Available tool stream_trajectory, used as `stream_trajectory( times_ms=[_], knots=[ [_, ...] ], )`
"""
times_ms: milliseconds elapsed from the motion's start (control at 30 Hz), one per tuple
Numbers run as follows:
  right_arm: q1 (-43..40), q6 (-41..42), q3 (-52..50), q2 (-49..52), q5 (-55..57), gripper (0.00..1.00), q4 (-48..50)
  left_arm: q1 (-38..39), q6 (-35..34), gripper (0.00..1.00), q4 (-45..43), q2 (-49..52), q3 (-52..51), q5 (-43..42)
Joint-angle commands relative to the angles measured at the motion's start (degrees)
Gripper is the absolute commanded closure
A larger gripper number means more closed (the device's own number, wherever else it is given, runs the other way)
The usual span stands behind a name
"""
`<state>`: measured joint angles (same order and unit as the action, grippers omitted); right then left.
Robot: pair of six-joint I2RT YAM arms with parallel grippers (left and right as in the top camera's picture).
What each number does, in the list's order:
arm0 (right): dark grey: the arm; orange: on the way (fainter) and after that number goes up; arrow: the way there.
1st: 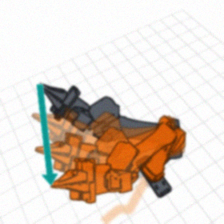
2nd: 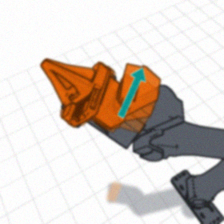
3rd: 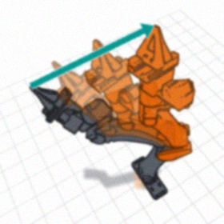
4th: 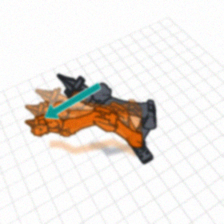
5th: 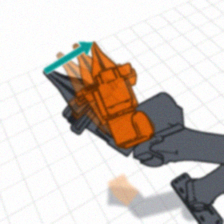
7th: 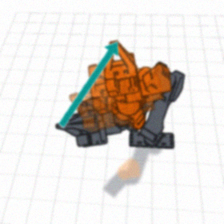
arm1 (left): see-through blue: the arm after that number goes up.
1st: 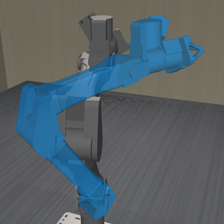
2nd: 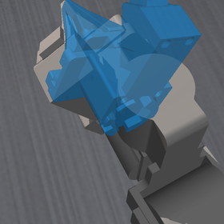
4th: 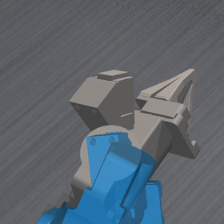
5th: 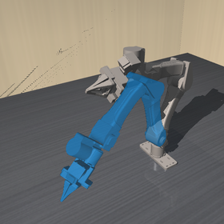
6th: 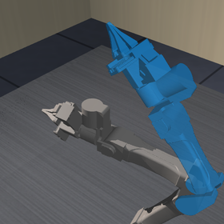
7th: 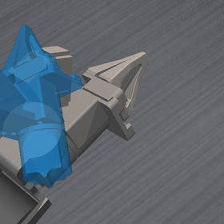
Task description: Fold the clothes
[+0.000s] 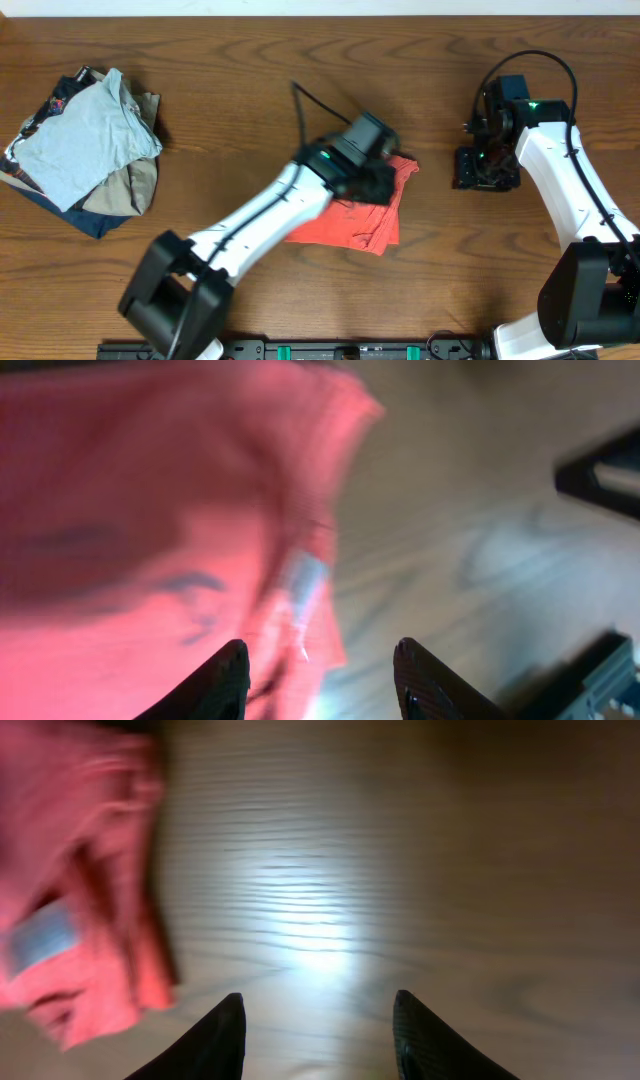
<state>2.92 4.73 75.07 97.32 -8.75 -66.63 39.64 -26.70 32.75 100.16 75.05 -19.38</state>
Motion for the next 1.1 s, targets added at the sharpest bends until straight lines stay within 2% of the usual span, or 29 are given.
stream_trajectory(
  times_ms=[0,167,333,467,533,633,867,1067],
  knots=[
    [-0.3,-10.5,0.7,-0.6,-17.4,0.53,0.2,-7.8,2.6,0.51,2.5,-4.2,1.0,1.0],
    [2.7,-11.2,0.5,-0.6,-19.9,0.55,0.9,-18.4,2.7,0.45,6.6,-3.9,0.9,0.9],
    [8.9,-11.8,-0.9,-0.6,-19.8,0.61,1.8,-24.2,2.7,0.43,7.7,-1.6,0.8,0.3],
    [14.6,-11.2,-3.6,-0.6,-19.5,0.59,5.3,-24.5,4.2,0.41,7.2,0.3,0.8,0.3],
    [17.1,-6.6,-5.8,-0.6,-16.2,0.58,9.3,-24.0,5.6,0.36,6.9,1.5,0.8,0.3],
    [19.9,-2.6,-9.3,-0.6,-13.7,0.57,15.0,-23.9,6.1,0.34,6.9,3.7,0.8,0.3],
    [25.2,-4.0,-13.3,-0.6,-24.9,0.6,18.7,-23.8,6.1,0.33,6.9,7.1,0.8,-1.2],
    [30.5,-3.7,-15.7,-0.6,-13.8,0.53,17.6,-23.8,6.1,0.33,6.9,7.3,0.8,-1.2]
  ],
)
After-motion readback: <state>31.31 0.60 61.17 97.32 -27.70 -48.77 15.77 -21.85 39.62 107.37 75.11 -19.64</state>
